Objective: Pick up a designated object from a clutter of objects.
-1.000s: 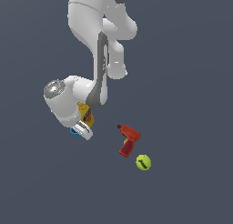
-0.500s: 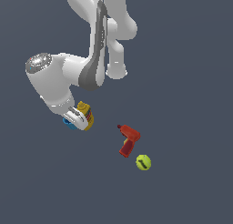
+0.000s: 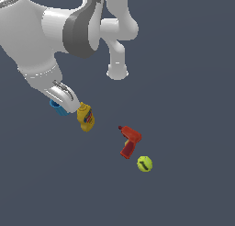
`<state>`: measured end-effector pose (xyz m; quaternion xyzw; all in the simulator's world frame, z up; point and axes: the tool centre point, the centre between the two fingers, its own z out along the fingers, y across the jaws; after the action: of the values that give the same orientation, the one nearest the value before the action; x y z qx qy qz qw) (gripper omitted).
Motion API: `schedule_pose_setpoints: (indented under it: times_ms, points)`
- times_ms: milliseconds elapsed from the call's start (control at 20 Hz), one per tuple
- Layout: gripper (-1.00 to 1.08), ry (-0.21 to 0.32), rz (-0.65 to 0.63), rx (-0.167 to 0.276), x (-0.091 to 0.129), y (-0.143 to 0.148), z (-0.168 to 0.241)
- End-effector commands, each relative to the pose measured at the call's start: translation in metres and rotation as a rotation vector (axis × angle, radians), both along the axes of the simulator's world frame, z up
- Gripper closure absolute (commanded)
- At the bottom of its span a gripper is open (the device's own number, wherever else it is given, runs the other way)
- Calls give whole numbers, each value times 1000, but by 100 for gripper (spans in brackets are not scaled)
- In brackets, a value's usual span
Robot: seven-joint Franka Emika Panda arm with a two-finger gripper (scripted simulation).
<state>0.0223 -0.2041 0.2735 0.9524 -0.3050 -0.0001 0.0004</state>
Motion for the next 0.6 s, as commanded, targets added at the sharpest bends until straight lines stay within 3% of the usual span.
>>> schedule_pose_setpoints:
  times_ms: [0, 550]
  points:
    - [108, 0, 0, 0, 0, -1, 29]
    - [108, 0, 1, 0, 4, -5, 113]
